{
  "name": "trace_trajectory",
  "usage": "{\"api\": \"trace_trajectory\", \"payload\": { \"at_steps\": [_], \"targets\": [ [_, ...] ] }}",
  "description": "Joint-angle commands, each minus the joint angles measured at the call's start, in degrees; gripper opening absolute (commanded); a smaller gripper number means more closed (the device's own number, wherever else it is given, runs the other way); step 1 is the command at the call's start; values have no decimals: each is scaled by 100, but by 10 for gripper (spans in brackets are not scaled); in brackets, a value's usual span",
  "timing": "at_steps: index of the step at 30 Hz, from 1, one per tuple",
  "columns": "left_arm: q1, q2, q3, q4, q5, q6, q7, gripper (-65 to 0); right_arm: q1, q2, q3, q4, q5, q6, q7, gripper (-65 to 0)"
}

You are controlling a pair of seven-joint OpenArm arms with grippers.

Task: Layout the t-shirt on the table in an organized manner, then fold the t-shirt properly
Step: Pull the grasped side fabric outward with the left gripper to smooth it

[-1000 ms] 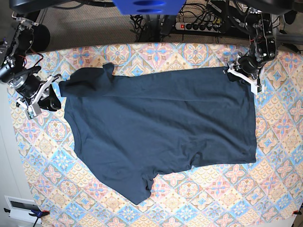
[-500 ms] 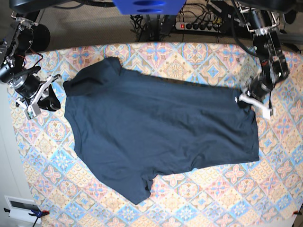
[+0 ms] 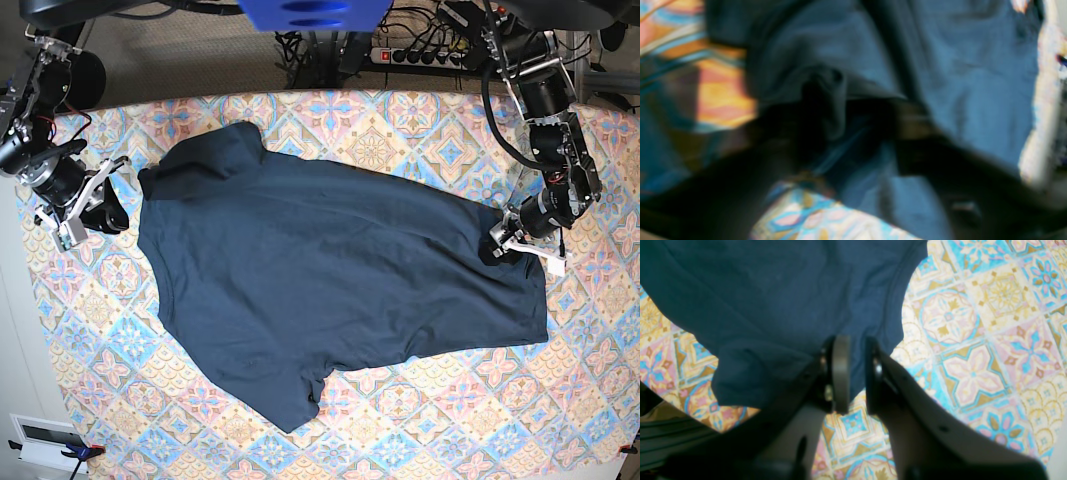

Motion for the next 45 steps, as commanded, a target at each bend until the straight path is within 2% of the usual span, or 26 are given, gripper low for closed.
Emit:
{"api": "trace_trajectory", "payload": {
  "at_steps": [1,3,4,11,14,17,22,25,29,35,42,45],
  "targets": [
    [-13,-99,-8,177,126,65,-14,-116,44,115,35,99,92,14,132,-567],
    [154,-99,-8,572,108,39,3,-27,44,115,26,99,92,14,132,-567],
    [277,-99,-8,871,108,39,3,-11,44,115,26,99,92,14,132,-567],
    [1631,-292,-17,2673,135,39,-6,-10,44,115,26,99,92,14,132,-567],
    [2158,-319,-34,3007,170,39,-23,-10,44,115,26,99,92,14,132,-567],
    [2360,-319,-34,2902,188,39,-23,-19,44,115,26,99,92,14,132,-567],
    [2167,-319,1,2005,188,39,-524,-122,44,106,26,99,92,14,132,-567],
    [1859,-284,1,1592,144,39,-551,-193,44,106,26,99,92,14,132,-567],
    [1296,-222,572,1003,188,39,-612,-269,44,106,26,99,92,14,132,-567],
    [523,-169,1434,388,179,47,-621,-332,44,106,26,99,92,14,132,-567],
    [242,59,1539,352,188,39,-621,-348,-71,106,61,99,92,14,132,-567],
    [268,68,1548,475,144,30,-577,-432,-71,106,61,99,92,14,132,-567]
  ]
}}
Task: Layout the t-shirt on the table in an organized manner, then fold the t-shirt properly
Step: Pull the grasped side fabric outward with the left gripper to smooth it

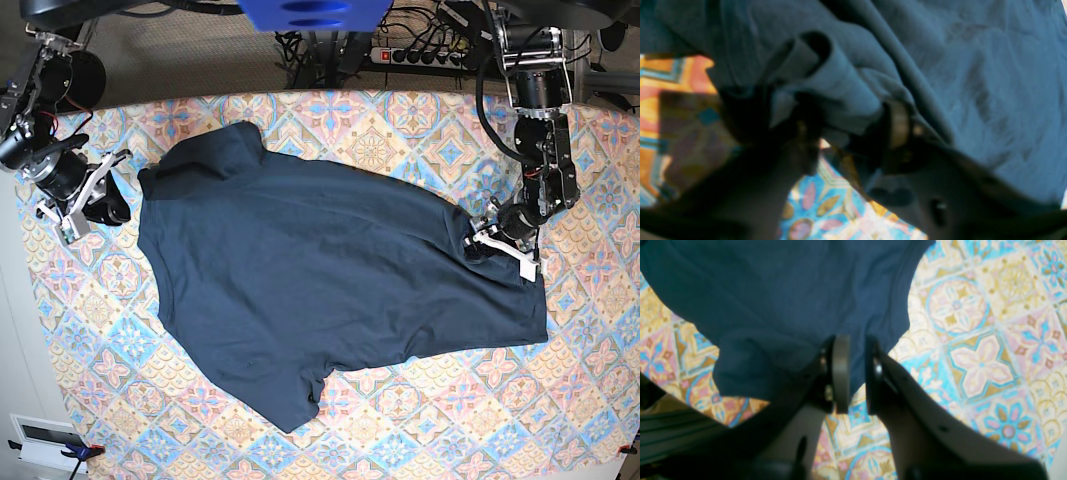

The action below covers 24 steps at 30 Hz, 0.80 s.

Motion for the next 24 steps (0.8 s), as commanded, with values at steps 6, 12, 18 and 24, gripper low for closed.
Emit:
{"api": "trace_trajectory", "payload": {
  "at_steps": [6,12,18,24],
  "targets": [
    [964,-195,16,1856,-108,-350,192,-564,50,106,70,86,107,14,150,-567],
    [1755,-310,-213,3087,-152,-376,588,-650,67,106,70,77,107,14,158,-567],
    [1852,-310,-1268,3157,-1409,-385,1239,-650,58,106,61,77,107,14,158,-567],
    [612,-319,-1417,1065,-1673,-333,1731,-605,50,106,35,86,107,14,150,-567]
  ]
}}
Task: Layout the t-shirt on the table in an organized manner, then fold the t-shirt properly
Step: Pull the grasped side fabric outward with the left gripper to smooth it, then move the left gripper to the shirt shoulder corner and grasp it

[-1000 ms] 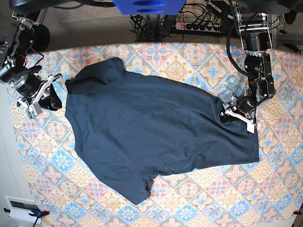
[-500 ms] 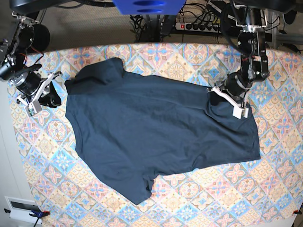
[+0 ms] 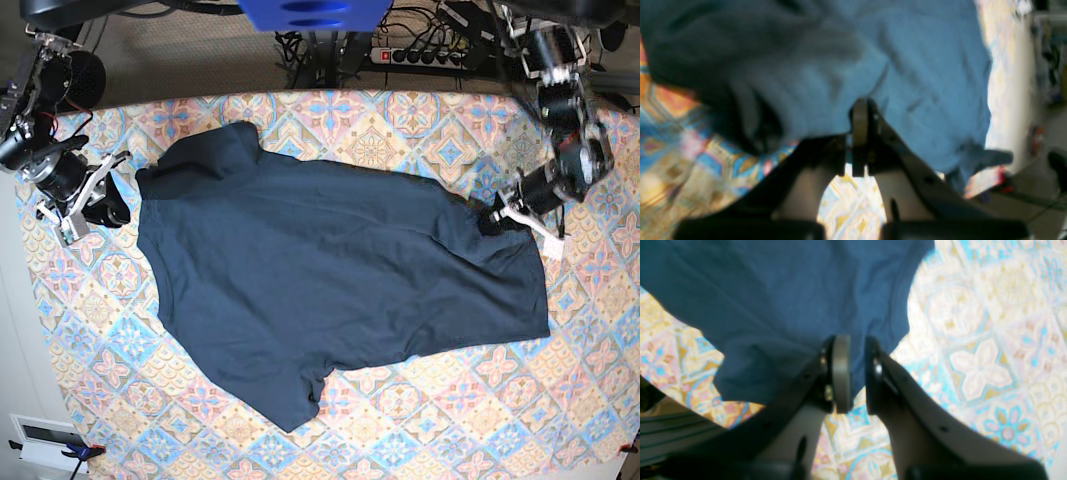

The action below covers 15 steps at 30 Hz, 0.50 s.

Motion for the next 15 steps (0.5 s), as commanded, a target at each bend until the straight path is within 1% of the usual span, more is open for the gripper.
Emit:
{"api": "trace_trajectory", "payload": {
  "at_steps": [1,3,5,7,10,12,13,15],
  "targets": [
    [-245,-87,-40,-321,-171,-22,-62,-580,52,113,46,97,131,12,145,-567],
    [-509,-87,-40,-946,-171,163,-211,-533,43,113,46,97,131,12,145,-567],
    [-615,-69,-23,-1200,-171,321,-448,-464,-19,113,54,97,131,12,145,-567],
    [-632,-69,-5,-1200,-206,347,-633,-378,-124,113,72,97,131,12,154,-567],
    [-641,-60,-5,-1200,-224,356,-774,-269,-194,113,63,97,131,12,163,-567],
    [-650,-60,-32,-1192,-268,356,-809,-220,-186,113,63,97,131,12,163,-567],
    [-650,-60,-49,-1192,-356,356,-809,-208,-186,113,63,97,131,12,163,-567],
    [-615,-96,-75,-1192,-628,356,-809,-204,-186,113,72,97,131,12,163,-567]
  ]
}}
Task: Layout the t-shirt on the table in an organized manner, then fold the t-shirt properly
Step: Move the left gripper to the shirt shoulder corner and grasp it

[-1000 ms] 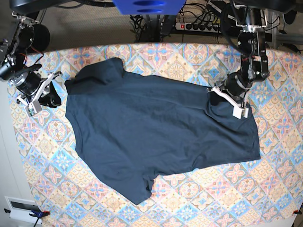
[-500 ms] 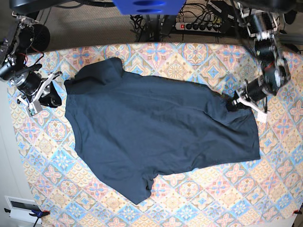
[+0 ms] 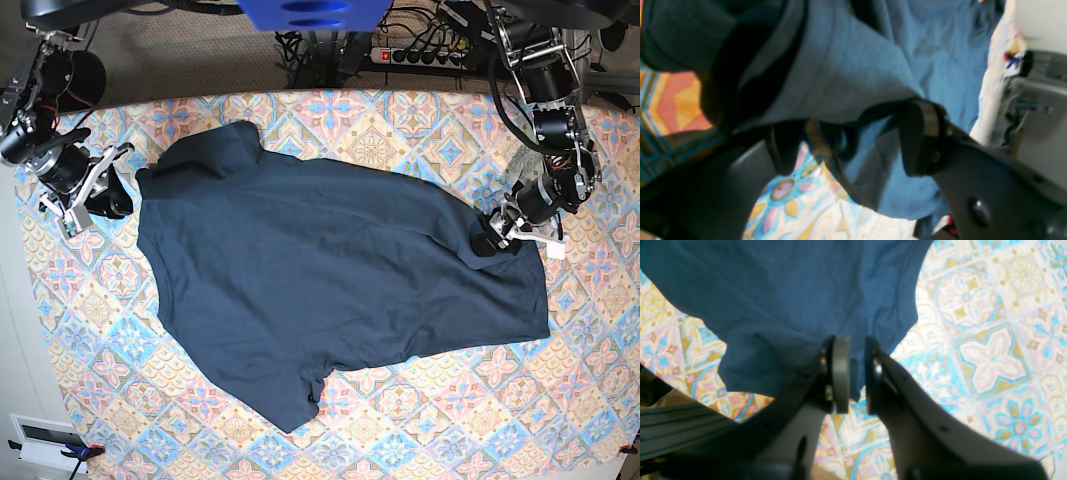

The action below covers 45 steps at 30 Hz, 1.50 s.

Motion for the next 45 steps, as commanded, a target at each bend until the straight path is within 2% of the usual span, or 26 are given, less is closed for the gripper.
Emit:
{"api": "trace_trajectory", "payload": {
  "at_steps": [1,4,6,10,13,17,22,27,29,34,40,45],
  "targets": [
    [-55,-102,-142,111,-249,-44,-31,-204,44,108,74,90,90,14,117,-567],
    [209,-190,-599,225,-539,-62,128,-204,44,108,74,90,90,14,117,-567],
    [437,-287,-757,682,-556,-62,251,-204,44,108,74,90,90,14,117,-567],
    [1097,-445,-775,1658,-389,-53,260,-204,44,108,74,90,90,14,117,-567],
    [1378,-524,-775,1852,-99,-53,251,-204,44,108,65,90,90,14,126,-567],
    [1343,-463,-748,1843,683,-70,251,-204,44,108,65,90,90,14,126,-567],
    [886,-208,-704,1834,1422,-70,242,-204,53,108,65,90,90,14,126,-567],
    [420,-14,-106,1834,2011,-62,242,-204,53,108,74,90,90,14,126,-567],
    [323,135,-71,1834,2292,-53,242,-204,53,108,74,90,90,14,126,-567],
    [270,214,-54,1834,2723,-53,242,-204,70,108,83,90,90,14,126,-567],
    [314,170,-62,1825,2820,-53,242,-204,79,108,83,90,90,14,126,-567],
    [314,205,-54,1773,3365,-53,-110,-204,79,108,83,90,90,14,126,-567]
  ]
}}
